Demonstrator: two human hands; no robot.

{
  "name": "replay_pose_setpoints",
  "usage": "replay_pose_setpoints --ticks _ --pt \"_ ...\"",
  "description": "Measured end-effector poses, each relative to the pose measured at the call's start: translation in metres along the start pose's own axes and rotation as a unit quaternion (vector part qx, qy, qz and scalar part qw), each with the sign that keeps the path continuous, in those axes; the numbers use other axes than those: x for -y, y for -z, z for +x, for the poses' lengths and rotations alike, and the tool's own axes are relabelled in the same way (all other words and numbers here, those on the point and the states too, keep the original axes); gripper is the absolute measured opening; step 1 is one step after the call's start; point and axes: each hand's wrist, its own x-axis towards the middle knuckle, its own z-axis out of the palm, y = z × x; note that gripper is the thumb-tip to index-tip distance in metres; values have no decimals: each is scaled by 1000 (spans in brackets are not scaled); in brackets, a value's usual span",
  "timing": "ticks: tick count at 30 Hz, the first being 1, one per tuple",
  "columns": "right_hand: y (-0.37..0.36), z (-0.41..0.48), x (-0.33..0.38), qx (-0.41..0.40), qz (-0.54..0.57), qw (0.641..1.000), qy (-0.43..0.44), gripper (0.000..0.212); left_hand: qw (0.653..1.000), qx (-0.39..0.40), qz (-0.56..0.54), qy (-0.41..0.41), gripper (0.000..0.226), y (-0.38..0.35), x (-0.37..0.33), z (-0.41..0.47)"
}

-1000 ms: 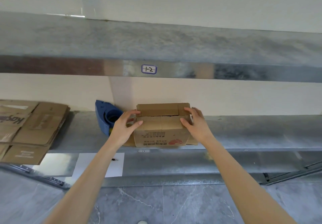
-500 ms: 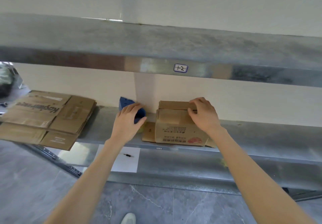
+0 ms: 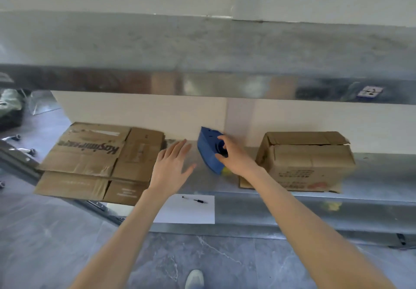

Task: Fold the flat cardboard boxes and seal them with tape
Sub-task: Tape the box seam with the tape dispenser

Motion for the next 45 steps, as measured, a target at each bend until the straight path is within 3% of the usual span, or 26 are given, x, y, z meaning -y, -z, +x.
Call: replay_pose_setpoints --ticks 8,12,24,31,37,45 --pt "-42 29 5 -1 -50 995 -90 92 999 22 -36 -34 57 -4 34 13" --pt "-51 38 3 -22 -107 989 -100 92 998 24 -52 -39 54 -7 43 21" --pt "-42 56 6 47 -85 982 -160 106 994 51 -84 -54 52 -16 50 29" --pt "-43 45 10 18 -97 984 -146 101 992 49 -104 -52 47 -15 57 19" --pt "-22 15 20 -53 -25 995 -75 84 988 54 -142 -22 43 -17 53 14" --pt "15 -11 35 -78 -54 995 -7 78 982 49 -184 -4 41 -17 25 14"
